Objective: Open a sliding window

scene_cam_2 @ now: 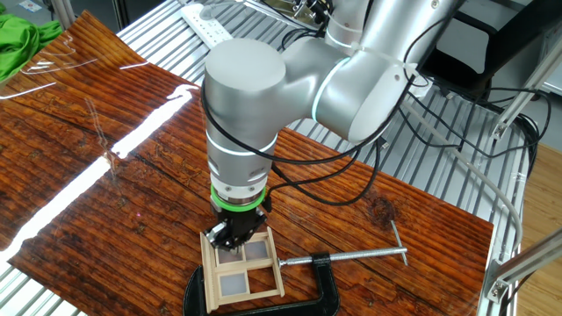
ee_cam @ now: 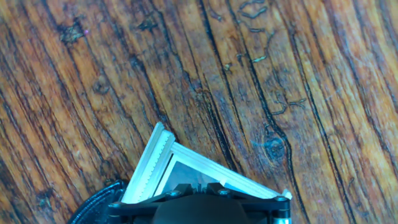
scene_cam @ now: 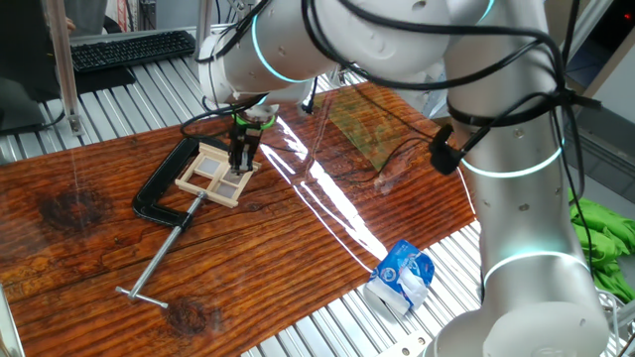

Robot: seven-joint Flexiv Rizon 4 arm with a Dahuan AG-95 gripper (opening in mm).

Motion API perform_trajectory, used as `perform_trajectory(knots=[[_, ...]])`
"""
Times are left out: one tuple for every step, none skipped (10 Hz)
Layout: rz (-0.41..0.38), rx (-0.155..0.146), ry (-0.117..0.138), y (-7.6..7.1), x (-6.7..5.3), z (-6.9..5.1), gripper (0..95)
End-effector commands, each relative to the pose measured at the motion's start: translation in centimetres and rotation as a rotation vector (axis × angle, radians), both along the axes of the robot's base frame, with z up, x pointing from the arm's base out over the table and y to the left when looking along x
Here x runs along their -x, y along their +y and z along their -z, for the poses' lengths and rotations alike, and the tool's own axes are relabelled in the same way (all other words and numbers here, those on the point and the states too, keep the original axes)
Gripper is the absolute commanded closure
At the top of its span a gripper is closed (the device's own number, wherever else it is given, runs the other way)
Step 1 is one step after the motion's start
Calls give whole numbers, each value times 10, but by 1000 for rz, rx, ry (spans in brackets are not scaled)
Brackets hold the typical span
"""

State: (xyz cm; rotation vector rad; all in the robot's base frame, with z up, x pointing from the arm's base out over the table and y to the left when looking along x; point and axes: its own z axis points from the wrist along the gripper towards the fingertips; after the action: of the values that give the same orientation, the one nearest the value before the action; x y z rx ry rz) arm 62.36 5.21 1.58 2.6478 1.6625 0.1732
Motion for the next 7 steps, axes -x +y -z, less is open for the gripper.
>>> perform_trajectory(knots=[[35,3,-1,1,0,-1,950],[55,-1,0,1,0,0,950],[58,-1,0,1,1,0,950],[59,0,0,1,1,0,950],[64,4,0,1,1,0,950],[69,4,0,1,2,0,950],[82,6,0,1,3,1,950]])
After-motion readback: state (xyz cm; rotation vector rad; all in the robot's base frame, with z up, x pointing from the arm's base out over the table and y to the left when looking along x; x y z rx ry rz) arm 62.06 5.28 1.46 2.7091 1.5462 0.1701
